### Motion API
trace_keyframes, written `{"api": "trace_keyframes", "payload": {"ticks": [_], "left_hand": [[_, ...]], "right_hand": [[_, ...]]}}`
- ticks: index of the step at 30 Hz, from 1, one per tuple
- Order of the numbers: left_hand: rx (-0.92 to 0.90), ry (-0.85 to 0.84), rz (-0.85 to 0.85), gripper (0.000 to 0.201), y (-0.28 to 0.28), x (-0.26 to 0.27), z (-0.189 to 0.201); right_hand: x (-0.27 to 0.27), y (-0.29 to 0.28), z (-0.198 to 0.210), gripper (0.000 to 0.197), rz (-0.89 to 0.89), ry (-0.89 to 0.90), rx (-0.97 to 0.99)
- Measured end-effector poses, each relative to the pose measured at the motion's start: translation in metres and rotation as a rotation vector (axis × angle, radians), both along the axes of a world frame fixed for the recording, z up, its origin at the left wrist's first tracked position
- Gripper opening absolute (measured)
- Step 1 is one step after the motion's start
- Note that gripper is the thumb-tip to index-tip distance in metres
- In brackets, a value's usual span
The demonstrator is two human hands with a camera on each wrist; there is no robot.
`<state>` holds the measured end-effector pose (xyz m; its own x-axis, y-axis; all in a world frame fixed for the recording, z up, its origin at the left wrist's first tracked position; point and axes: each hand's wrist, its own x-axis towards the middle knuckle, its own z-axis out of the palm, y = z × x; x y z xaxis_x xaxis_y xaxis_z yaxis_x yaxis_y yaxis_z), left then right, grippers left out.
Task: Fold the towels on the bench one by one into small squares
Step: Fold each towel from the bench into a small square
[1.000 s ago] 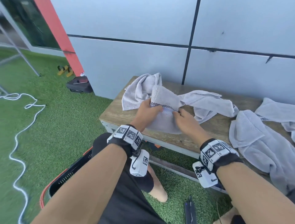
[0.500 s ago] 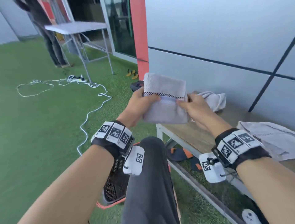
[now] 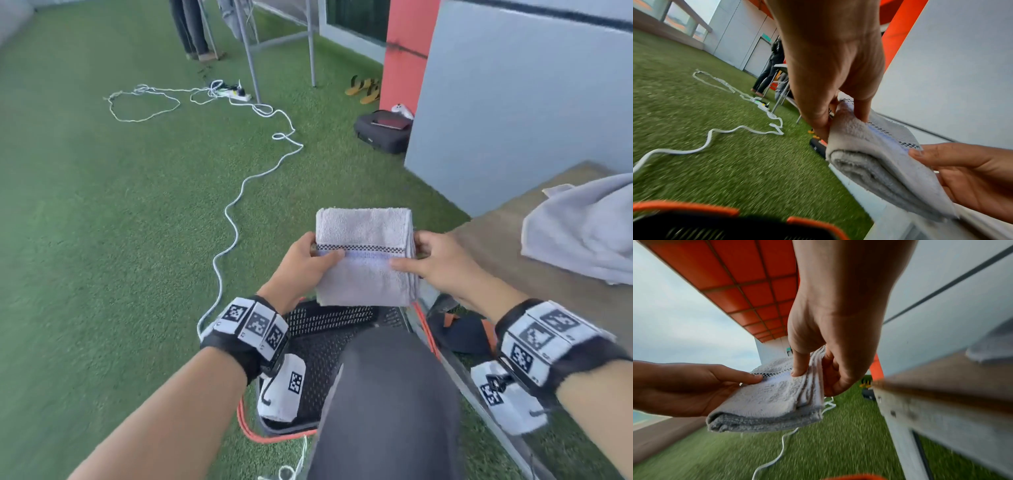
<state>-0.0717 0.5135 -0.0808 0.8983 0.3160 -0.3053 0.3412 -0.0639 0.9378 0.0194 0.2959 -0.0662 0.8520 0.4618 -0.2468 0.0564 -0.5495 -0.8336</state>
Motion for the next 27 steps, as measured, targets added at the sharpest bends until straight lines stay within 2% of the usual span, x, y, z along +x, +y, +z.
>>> {"api": "trace_keyframes", "payload": {"ticks": [2, 6, 7, 8, 11, 15, 20, 22, 24, 27], "left_hand": [[0.000, 0.100, 0.017, 0.032, 0.011, -0.002, -0.047], [0.049, 0.276, 0.107, 0.044, 0.028, -0.014, -0.131], [0.054, 0.325, 0.131, 0.048, 0.032, -0.018, -0.155], [0.062, 0.332, 0.148, 0.051, 0.033, -0.025, -0.162], [0.153, 0.397, 0.159, 0.043, 0.036, -0.034, -0.206], [0.288, 0.491, 0.165, 0.030, 0.036, -0.043, -0.238], [0.316, 0.635, 0.169, 0.024, 0.033, -0.053, -0.261], [0.311, 0.669, 0.166, 0.021, 0.034, -0.053, -0.271], [0.300, 0.699, 0.163, 0.030, 0.034, -0.051, -0.277], [0.284, 0.761, 0.182, 0.050, 0.034, -0.053, -0.284]], "right_hand": [[0.005, 0.015, -0.044, 0.041, 0.027, 0.056, -0.055], [0.007, 0.044, -0.122, 0.023, 0.148, 0.189, -0.158], [0.007, 0.052, -0.146, 0.022, 0.180, 0.222, -0.182], [0.004, 0.056, -0.152, 0.023, 0.203, 0.234, -0.196], [0.003, 0.071, -0.201, 0.032, 0.245, 0.313, -0.249], [-0.006, 0.079, -0.248, 0.031, 0.291, 0.413, -0.327], [-0.015, 0.090, -0.284, 0.051, 0.391, 0.466, -0.493], [-0.017, 0.101, -0.290, 0.045, 0.403, 0.468, -0.494], [-0.018, 0.111, -0.291, 0.043, 0.409, 0.480, -0.462], [-0.019, 0.122, -0.289, 0.053, 0.448, 0.504, -0.458]]}}
